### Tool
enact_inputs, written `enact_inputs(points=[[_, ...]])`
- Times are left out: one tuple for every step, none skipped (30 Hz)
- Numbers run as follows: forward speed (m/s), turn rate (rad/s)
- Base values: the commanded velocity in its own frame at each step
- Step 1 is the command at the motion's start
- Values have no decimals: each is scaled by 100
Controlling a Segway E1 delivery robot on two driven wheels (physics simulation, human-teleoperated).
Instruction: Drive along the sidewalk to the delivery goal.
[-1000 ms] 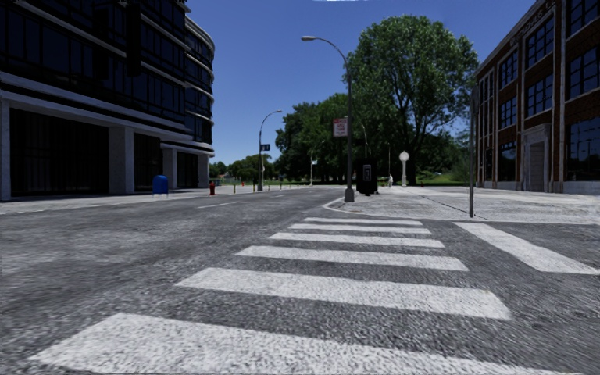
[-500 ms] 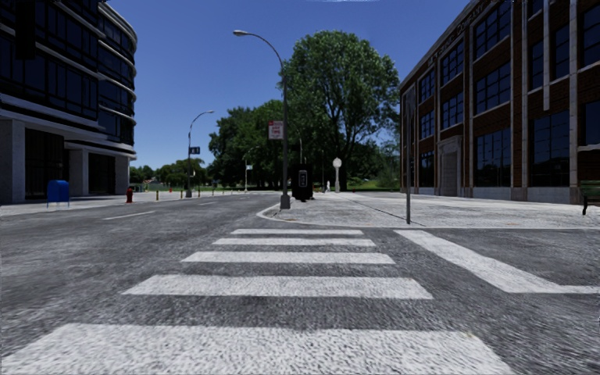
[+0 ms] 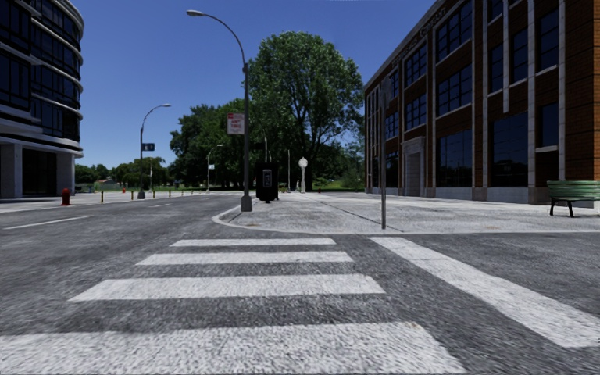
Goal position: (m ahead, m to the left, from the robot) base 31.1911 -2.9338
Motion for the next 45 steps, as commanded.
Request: enact_inputs(points=[[200,0],[200,0],[200,0],[200,0],[200,0],[200,0],[200,0],[200,0],[200,0],[200,0],[200,0],[200,0],[200,0],[200,0],[200,0],[200,0],[200,0],[200,0],[200,0],[200,0],[200,0],[200,0],[200,0],[200,0],[200,0],[200,0],[200,0],[200,0],[200,0],[200,0],[200,0],[200,0],[200,0],[200,0],[200,0],[200,0],[200,0],[200,0],[200,0],[200,0],[200,0],[200,0],[200,0],[200,0],[200,0]])
